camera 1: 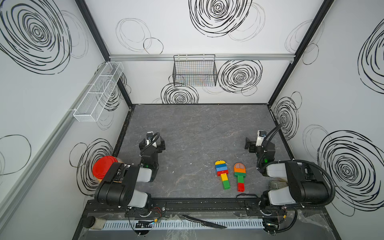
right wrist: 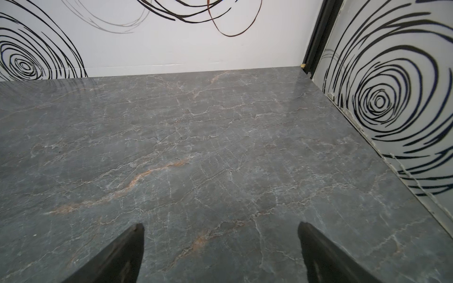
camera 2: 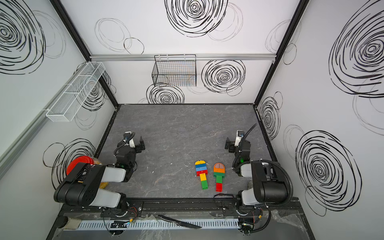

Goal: Assemble an ice cream with lego
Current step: Reset both arms

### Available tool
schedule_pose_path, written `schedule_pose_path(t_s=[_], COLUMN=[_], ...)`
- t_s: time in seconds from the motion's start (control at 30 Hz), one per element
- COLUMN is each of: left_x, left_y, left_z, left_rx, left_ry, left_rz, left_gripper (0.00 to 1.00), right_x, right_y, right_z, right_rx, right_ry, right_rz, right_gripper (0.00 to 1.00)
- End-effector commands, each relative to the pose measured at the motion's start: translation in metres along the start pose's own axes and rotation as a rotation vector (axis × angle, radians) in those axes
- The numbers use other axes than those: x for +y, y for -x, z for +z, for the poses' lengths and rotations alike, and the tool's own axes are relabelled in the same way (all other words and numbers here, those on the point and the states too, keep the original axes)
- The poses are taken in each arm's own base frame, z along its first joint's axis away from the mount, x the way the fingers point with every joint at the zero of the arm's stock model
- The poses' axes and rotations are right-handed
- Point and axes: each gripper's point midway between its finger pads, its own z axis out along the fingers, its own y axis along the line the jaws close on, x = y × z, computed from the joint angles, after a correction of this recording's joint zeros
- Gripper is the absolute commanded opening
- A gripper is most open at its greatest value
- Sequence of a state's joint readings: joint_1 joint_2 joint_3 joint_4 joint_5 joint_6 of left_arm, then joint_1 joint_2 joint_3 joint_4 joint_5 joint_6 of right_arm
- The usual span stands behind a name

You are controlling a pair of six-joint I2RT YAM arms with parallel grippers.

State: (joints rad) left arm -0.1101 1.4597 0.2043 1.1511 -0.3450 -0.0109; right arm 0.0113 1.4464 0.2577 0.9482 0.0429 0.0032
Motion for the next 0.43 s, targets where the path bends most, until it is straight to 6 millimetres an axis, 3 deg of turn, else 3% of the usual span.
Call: schedule_pose_path(t_s=[0.0,0.4], left_x=[0.0020,0.0023], left_y=[0.0243,0.0232], left_z=[0.0018,0.0030], left_rx=[-0.091,-0.084], left_ry=[0.009,0.004], left_rz=[-0.032,-0.034], left_gripper=[0.99,0.99], right_x=[-0.0016,-0.0031], right_y=[0.0179,0.0172], right_z=[0.0028,0.0071], right_rx=[-0.057,-0.041], right_ry=[-0.015,-0.009], right_rz=[0.009,0.020], right_gripper=[1.00,1.00])
